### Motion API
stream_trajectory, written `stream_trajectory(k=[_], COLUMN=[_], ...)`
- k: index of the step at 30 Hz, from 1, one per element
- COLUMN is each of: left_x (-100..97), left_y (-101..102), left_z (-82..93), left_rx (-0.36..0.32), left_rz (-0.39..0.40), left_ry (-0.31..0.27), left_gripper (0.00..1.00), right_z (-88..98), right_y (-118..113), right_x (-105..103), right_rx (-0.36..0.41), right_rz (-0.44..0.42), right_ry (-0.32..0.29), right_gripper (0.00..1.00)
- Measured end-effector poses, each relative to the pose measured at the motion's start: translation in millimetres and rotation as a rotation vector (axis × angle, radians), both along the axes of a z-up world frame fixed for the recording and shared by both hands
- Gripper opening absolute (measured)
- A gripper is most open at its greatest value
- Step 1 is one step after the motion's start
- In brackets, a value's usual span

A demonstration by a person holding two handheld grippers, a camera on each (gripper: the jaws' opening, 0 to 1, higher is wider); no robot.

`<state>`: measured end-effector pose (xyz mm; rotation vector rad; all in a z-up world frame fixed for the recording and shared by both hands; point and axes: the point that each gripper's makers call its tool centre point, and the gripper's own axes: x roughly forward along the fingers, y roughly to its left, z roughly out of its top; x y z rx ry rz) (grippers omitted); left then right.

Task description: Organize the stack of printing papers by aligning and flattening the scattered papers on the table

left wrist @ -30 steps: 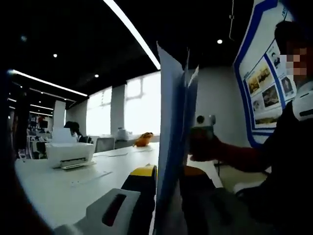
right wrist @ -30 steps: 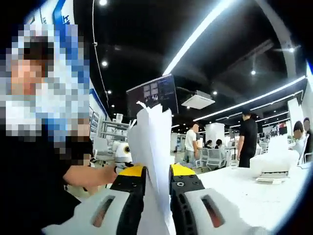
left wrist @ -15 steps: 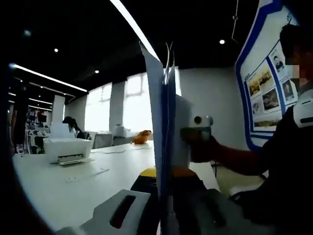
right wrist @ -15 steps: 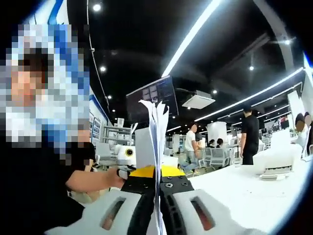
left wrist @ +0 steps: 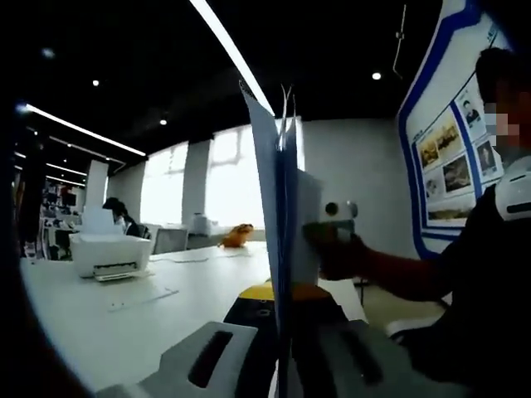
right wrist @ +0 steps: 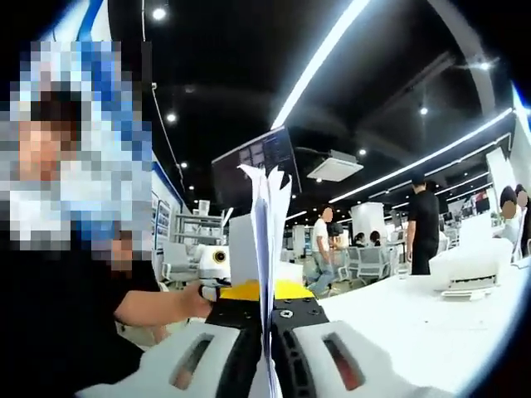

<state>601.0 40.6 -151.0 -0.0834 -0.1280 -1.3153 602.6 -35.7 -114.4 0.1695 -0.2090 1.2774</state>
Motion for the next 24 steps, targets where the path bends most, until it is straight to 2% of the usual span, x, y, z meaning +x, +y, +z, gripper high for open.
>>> stream_trajectory(k=[2, 4, 5, 8, 10, 14, 18, 19, 20, 21, 22, 24], left_x=[4.2, 8.9, 11.1, 13.4, 11.6, 8.9, 11.7, 14.9, 17.6, 18.0, 17.8, 18.6], left_y=[1, 2, 2, 1, -1, -3, -4, -4, -4, -5, -5, -6], left_z=[-1.8, -5.7, -6.8, -9.2, -10.0, 0.0, 0.9, -0.7, -1.7, -2.8, -3.2, -3.5], left_rx=[0.0, -0.009, -0.011, -0.007, -0.004, -0.021, -0.012, -0.011, -0.018, -0.019, -0.02, -0.017], left_rz=[0.009, 0.004, 0.002, 0.005, -0.017, -0.033, -0.028, -0.019, -0.011, -0.018, -0.024, -0.023], left_ry=[0.011, 0.056, 0.057, 0.058, 0.048, 0.024, 0.013, 0.023, 0.045, 0.061, 0.059, 0.058], left_gripper=[0.09, 0.17, 0.18, 0.17, 0.06, 0.06, 0.07, 0.1, 0.19, 0.2, 0.19, 0.19], right_z=[-2.0, -4.1, -5.5, -9.8, -11.4, -1.3, -1.3, -3.0, -3.6, -4.0, -4.7, -6.3], right_y=[1, 2, 3, 3, 4, 3, 3, 2, 1, 1, 1, -1], right_x=[1, 2, 2, 0, -1, -2, -4, -4, -3, -2, -1, 0], right_rx=[0.0, 0.007, 0.003, -0.007, -0.019, -0.007, 0.001, 0.003, 0.012, 0.014, 0.013, 0.005], right_rz=[-0.004, -0.002, 0.001, 0.006, 0.013, 0.011, 0.018, 0.021, 0.025, 0.024, 0.018, 0.009], right_ry=[0.013, 0.041, 0.045, 0.047, 0.033, -0.006, -0.003, 0.018, 0.037, 0.045, 0.044, 0.042], right_gripper=[0.0, 0.17, 0.19, 0.17, 0.0, 0.0, 0.0, 0.02, 0.12, 0.19, 0.22, 0.21])
